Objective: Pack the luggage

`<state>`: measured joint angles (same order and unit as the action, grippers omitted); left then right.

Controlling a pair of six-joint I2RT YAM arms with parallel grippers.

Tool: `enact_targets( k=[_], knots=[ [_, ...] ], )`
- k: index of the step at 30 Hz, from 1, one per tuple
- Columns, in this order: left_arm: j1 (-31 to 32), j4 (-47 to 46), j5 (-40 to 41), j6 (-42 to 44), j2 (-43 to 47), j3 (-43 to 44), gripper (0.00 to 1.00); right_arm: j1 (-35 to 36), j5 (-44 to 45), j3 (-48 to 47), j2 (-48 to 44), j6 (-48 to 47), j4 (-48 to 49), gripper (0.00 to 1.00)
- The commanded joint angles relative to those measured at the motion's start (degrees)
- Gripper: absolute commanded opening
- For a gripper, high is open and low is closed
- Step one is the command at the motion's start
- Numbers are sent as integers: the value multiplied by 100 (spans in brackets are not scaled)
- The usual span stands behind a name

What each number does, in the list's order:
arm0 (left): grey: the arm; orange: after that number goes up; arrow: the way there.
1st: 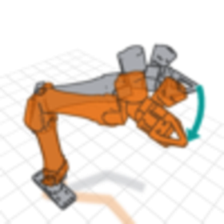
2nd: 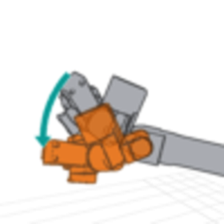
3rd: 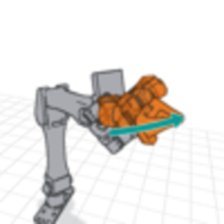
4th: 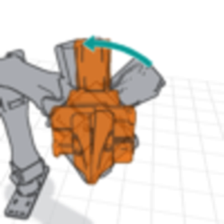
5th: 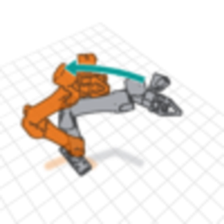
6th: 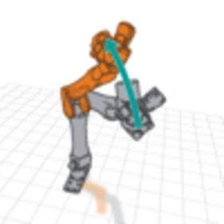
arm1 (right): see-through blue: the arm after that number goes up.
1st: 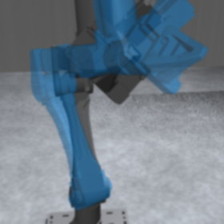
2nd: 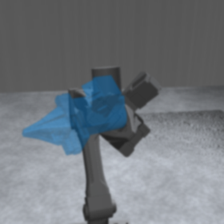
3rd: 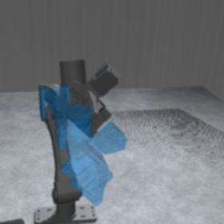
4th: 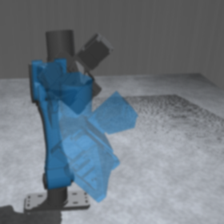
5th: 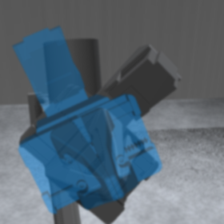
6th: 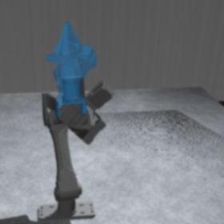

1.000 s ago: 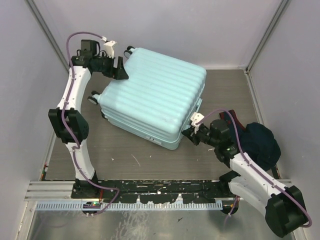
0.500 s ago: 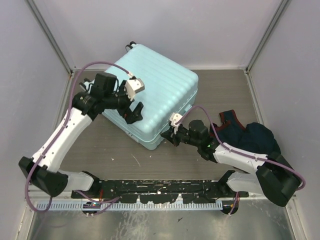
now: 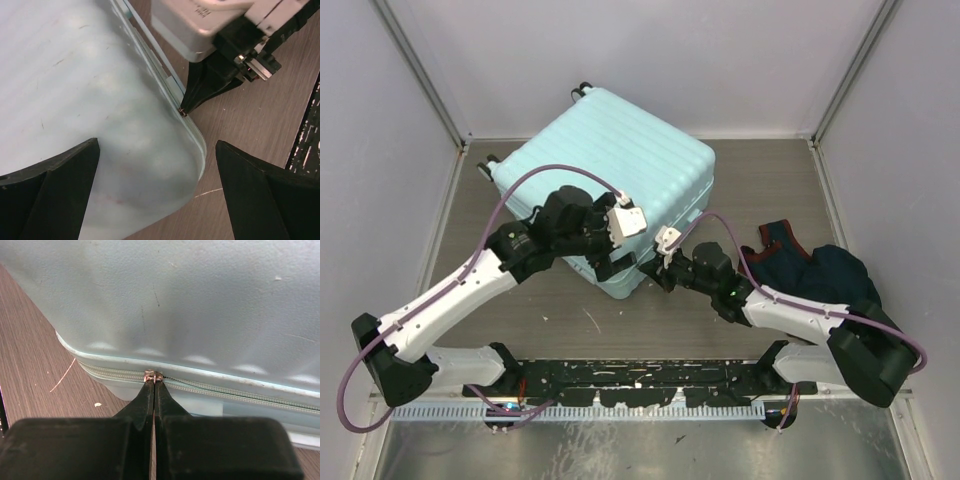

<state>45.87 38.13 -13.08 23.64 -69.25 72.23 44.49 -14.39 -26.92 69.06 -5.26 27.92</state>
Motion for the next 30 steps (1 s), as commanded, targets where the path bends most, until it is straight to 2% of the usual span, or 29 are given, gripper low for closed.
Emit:
enact_targets(
  k=[1, 3, 6, 11, 17, 23, 30],
  knots=[
    [400, -550, 815, 363, -73, -167, 99, -18, 774, -222, 93, -141, 541, 1],
    [421, -580, 1182, 531, -97, -286, 100, -24, 871, -218, 21, -263, 465, 1],
    [407, -531, 1533, 804, -19, -518, 94, -158, 892, -237, -161, -386, 185, 1],
    [300, -306, 1530, 1046, 229, -909, 84, -740, 377, -407, -416, -407, -667, 1],
    [209, -278, 1447, 1281, 295, -1189, 79, -1382, -273, -608, -580, -776, -1466, 1],
    [133, -271, 1361, 1381, 257, -1252, 77, -2151, -645, -585, -194, -1218, -982, 1],
    [120, -340, 1310, 1420, 183, -1195, 76, -2174, -1460, -366, 235, -1245, -36, 1]
  ],
)
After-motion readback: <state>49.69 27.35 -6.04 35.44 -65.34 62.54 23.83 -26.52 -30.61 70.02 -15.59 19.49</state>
